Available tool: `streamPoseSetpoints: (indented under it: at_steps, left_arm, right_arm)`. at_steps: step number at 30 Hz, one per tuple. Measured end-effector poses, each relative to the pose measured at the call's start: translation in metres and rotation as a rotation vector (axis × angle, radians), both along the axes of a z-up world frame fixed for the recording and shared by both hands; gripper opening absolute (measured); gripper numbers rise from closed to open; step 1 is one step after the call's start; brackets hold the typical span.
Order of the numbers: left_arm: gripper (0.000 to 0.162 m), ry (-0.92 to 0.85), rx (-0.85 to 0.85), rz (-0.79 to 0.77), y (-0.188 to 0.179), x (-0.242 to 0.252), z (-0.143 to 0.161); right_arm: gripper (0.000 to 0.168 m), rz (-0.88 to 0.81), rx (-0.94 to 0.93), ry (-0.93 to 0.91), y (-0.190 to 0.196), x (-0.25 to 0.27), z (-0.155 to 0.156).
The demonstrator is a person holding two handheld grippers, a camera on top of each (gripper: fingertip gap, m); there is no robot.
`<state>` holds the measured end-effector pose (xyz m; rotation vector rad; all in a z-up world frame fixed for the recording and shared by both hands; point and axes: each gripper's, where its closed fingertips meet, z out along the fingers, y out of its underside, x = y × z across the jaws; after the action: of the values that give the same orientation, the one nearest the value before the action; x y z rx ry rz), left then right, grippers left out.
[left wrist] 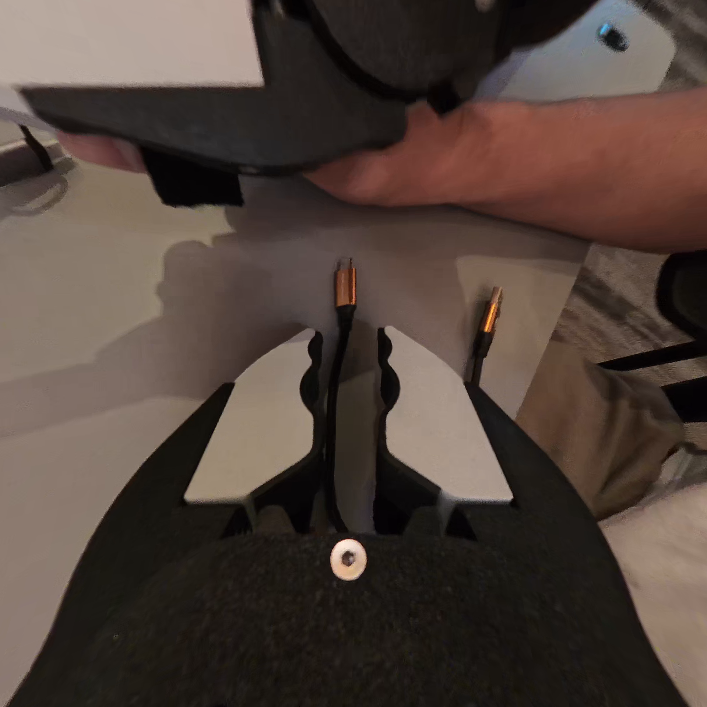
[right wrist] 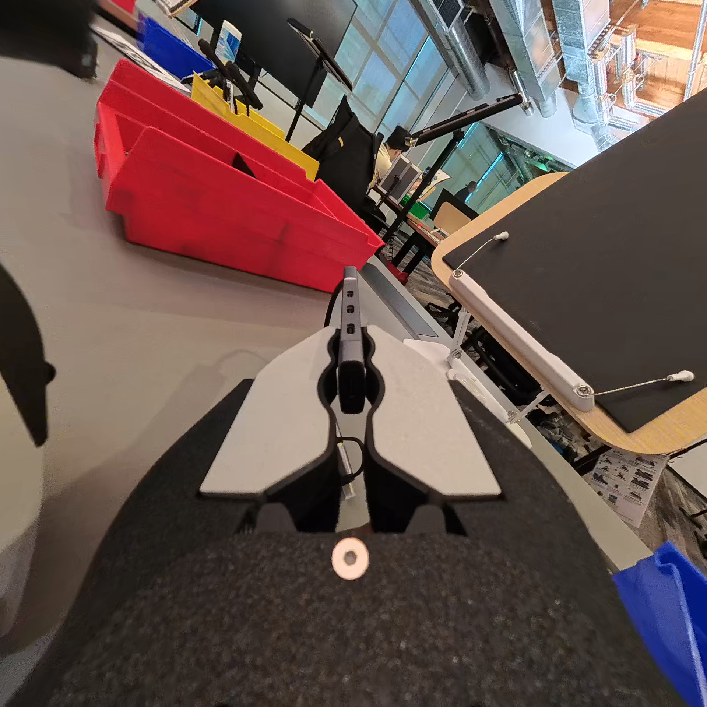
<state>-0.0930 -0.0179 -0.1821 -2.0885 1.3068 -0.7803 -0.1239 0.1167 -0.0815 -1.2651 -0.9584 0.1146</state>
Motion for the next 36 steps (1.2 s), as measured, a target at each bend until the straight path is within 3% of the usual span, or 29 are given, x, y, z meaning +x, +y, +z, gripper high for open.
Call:
streamPoseSetpoints:
  at_steps: [2, 5, 12, 18, 23, 28, 36]
  left_arm:
    - [0.025, 0.068, 0.082, 0.005, 0.0, -0.003, -0.009]
    - [0.006, 0.102, 0.162, 0.012, -0.003, -0.002, -0.011]
    - [0.004, 0.117, 0.152, -0.089, 0.003, -0.023, -0.007]
    - [0.003, 0.176, 0.395, -0.104, 0.066, -0.091, 0.062]
    - [0.003, 0.318, 0.519, -0.222, 0.083, -0.108, 0.095]
    - [0.003, 0.424, 0.539, -0.297, 0.08, -0.11, 0.096]
    - [0.003, 0.448, 0.488, -0.311, 0.081, -0.101, 0.086]
  right_arm:
    - [0.009, 0.001, -0.007, 0.004, 0.001, 0.0, 0.0]
    - [0.009, 0.002, -0.008, -0.001, 0.001, 0.0, -0.001]
    - [0.009, 0.015, 0.0, -0.008, -0.001, -0.002, -0.001]
    - [0.009, 0.057, 0.082, -0.133, -0.014, -0.017, -0.006]
    - [0.009, 0.049, 0.12, -0.21, -0.017, -0.027, -0.012]
    - [0.009, -0.031, 0.152, -0.294, -0.007, -0.019, -0.018]
    - [0.009, -0.079, 0.211, -0.43, -0.006, -0.022, -0.027]
